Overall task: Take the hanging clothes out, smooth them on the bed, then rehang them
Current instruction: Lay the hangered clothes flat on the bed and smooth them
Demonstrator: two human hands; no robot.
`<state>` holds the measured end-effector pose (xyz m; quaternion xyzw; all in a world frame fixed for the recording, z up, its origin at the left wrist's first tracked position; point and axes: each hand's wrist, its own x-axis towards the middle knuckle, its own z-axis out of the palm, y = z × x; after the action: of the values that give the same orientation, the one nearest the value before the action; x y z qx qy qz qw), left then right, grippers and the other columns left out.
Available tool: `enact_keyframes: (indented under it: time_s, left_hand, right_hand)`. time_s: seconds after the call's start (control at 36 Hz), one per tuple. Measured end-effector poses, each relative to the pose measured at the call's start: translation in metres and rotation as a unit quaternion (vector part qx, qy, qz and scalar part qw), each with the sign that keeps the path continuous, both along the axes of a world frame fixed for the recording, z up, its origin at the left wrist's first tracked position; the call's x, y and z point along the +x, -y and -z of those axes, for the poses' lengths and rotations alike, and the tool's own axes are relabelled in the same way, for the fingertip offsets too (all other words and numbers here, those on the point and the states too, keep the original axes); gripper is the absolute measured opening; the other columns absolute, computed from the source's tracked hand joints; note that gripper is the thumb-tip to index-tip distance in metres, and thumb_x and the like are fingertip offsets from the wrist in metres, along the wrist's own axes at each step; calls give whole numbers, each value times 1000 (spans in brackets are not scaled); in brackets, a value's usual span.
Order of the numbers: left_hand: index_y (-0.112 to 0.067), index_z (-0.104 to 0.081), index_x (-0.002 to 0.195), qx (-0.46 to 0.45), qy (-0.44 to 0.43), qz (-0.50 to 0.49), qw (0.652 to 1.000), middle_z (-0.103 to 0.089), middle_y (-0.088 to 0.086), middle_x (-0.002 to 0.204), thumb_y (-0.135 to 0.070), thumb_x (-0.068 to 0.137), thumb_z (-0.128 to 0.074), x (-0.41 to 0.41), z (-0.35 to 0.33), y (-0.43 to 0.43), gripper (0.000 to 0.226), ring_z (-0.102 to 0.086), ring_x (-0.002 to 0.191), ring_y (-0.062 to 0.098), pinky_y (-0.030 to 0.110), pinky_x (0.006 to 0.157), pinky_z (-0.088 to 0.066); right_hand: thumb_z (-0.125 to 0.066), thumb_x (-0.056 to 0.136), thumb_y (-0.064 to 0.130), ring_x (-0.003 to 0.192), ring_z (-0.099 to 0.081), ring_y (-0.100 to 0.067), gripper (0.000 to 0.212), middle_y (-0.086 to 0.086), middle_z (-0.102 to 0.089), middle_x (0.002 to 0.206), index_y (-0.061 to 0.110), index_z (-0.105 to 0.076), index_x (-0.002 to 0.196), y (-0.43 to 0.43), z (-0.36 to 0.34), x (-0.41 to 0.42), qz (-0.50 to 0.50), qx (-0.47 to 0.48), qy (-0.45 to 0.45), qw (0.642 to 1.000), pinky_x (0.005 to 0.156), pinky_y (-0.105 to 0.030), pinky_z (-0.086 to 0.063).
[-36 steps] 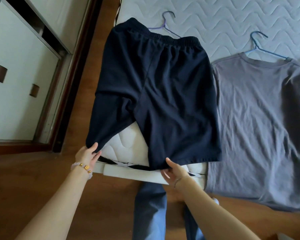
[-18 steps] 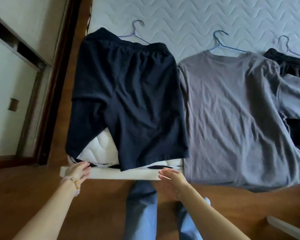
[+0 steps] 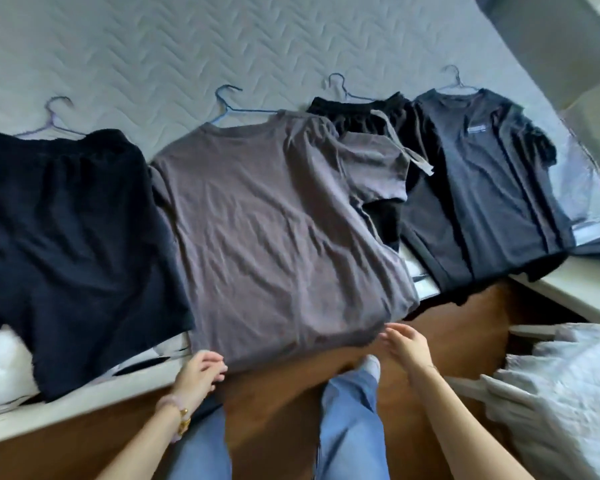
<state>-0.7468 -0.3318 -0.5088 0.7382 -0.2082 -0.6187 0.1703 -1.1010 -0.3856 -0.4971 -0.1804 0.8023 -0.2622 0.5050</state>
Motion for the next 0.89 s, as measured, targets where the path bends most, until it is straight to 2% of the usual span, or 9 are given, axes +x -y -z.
enact_keyframes:
  time_s: [0.14,0.22,0.36,0.44,0.58,0.69,0.75,0.83,0.89]
  left_hand:
    - [-15,-53,80,-11,8,38,999,-62,6,80,1,94,-48,-120,0,38,21,-56,68,15,24,62,-41]
    - [-16,-53,77,-12,19,40,999,-62,6,79,2,93,-48,-184,4,62,24,-56,68,16,25,61,-42]
    - [-25,-56,75,-46,69,84,993,-60,4,78,-4,90,-57,-262,10,100,26,-59,77,23,31,72,-47]
    - [-26,-54,74,-75,73,106,989,-57,2,77,-1,89,-56,-295,9,127,30,-52,66,14,16,58,-42]
    - [-31,-57,75,-82,78,119,986,-63,3,83,-8,88,-59,-319,21,163,27,-54,70,16,28,72,-43]
    - [-24,-59,82,-83,83,116,986,-62,-1,83,-11,90,-58,-329,30,178,16,-56,73,14,24,71,-43]
    - [-19,-60,89,-90,82,117,986,-61,-2,85,-11,91,-57,-334,31,179,9,-57,78,14,23,73,-43]
    - [-21,-59,89,-86,81,126,985,-60,-5,85,-10,91,-56,-338,36,184,12,-59,81,12,18,72,-44]
    - [-26,-56,83,-79,85,123,986,-59,-9,82,-9,91,-56,-340,38,186,19,-58,77,9,17,71,-43]
  right_hand:
    - [-54,88,2,66,-54,-16,16,-8,-65,76,5,-65,99,15,14,-101,3,13,16,1000,60,-26,-42]
    - [-55,87,4,70,-54,-19,16,-7,-66,78,9,-67,98,32,19,-146,-16,11,16,1000,61,-27,-42]
    - [-62,83,5,79,-59,-18,20,-11,-68,89,8,-67,102,71,28,-190,-50,4,25,998,64,-22,-45]
    - [-61,84,4,77,-59,-15,22,-8,-66,87,11,-64,104,97,31,-193,-64,-7,45,997,63,-17,-47]
    - [-60,83,7,76,-56,-13,22,-3,-63,82,12,-64,104,134,46,-182,-106,-1,66,992,62,-20,-45]
    - [-60,84,10,78,-58,-14,23,-2,-65,86,13,-64,106,157,60,-168,-148,11,64,987,64,-22,-47]
    - [-62,83,14,81,-62,-17,22,-2,-67,84,14,-66,105,164,64,-162,-164,13,66,984,71,-27,-51]
    - [-64,79,23,91,-67,-23,17,1,-71,85,24,-67,95,177,78,-146,-186,27,65,980,85,-40,-55]
    - [-63,80,27,88,-67,-21,22,-2,-71,92,21,-69,101,183,82,-134,-200,36,62,977,80,-39,-56]
